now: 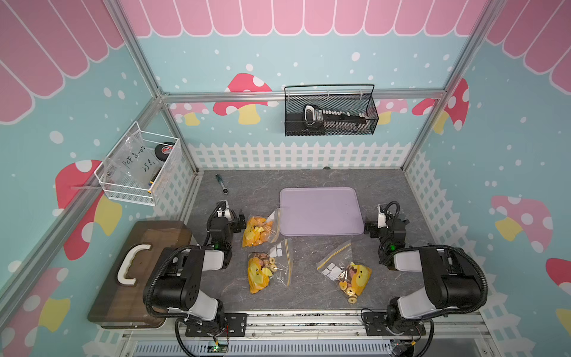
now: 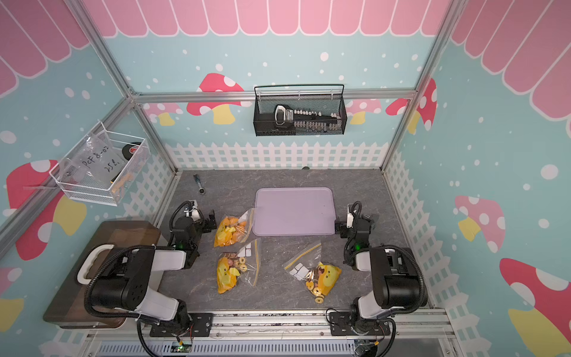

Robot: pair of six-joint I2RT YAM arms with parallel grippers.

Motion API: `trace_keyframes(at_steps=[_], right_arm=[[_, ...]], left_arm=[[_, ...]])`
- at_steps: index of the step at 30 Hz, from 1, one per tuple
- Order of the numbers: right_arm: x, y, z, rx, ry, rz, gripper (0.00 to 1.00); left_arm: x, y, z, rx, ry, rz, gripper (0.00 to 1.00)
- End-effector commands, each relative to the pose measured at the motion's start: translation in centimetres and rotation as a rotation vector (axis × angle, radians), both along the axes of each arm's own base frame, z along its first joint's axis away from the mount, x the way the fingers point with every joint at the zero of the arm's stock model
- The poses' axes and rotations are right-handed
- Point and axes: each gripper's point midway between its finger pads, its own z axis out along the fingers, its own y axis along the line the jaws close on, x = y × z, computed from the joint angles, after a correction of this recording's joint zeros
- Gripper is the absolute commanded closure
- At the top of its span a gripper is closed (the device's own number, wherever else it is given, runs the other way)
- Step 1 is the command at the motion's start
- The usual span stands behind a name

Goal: Pour cookies out of the ziploc bag
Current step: Pick up the ziploc bag from the center of the board.

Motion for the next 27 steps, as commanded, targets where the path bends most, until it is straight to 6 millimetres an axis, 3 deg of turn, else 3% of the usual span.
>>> trace_keyframes(at_steps=[1,24,27], right_arm=[[0.80,-0.09,1.14,0.005,-0.044,0.001,0.01],[0.80,-0.06,1.17,0.004,-0.045,0.003,0.01],[0.82,0.14,1.47,0.005,-0.041,0.016,0.01]], left_arm=[[0.63,-0.04,1.02,0.015,-0.037,-0.006,0.01],[0.69,0.38,0.93,0.000,-0.032,0.002,0.01],[0.40,0.56,1.68,0.015,-0.053,0.032,0.01]])
